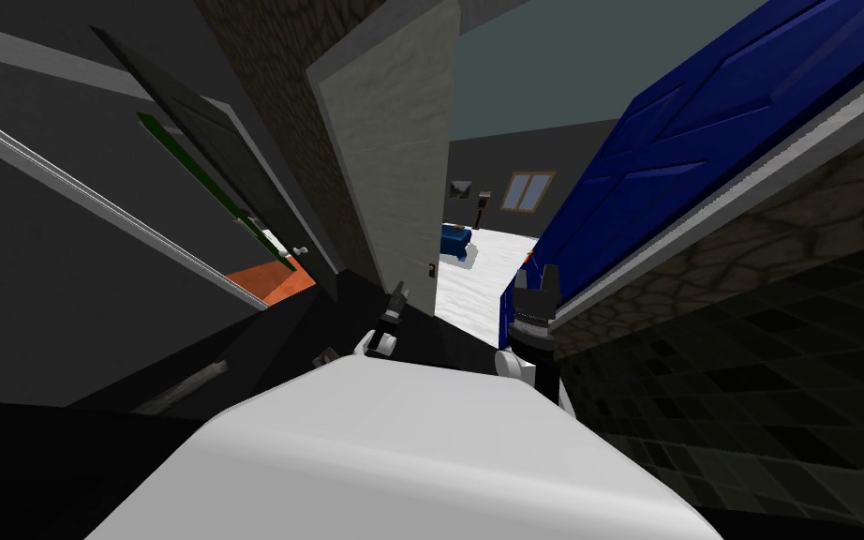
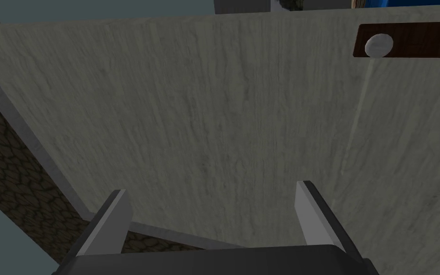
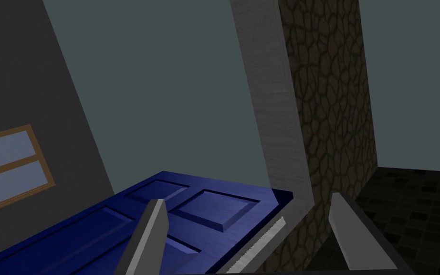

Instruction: Push the door open

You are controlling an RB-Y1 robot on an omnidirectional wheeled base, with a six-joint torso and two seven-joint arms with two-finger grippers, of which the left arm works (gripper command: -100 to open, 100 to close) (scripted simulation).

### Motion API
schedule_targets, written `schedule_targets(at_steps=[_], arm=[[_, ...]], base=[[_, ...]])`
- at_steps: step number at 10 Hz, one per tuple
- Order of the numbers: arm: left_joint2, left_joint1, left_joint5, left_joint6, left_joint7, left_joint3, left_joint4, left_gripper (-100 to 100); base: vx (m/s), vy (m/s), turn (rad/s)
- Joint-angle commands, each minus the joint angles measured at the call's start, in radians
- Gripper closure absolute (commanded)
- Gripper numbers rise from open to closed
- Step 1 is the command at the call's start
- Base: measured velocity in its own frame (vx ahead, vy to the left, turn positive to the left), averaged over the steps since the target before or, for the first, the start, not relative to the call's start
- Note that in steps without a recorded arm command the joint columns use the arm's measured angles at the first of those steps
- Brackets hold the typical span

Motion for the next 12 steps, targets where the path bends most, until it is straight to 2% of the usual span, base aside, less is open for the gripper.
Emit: schedule_targets(at_steps=[1,11,12], arm=[[-0.003,-0.023,-0.005,-0.006,0.001,-0.007,0.05,-100],[-0.015,-0.117,-0.032,-0.057,0.009,-0.05,0.309,-100],[-0.018,-0.135,-0.037,-0.066,0.01,-0.058,0.357,-100]], base=[[0.106,0.027,-0.007],[0.099,0.02,-0.009],[0.128,0.027,-0.014]])
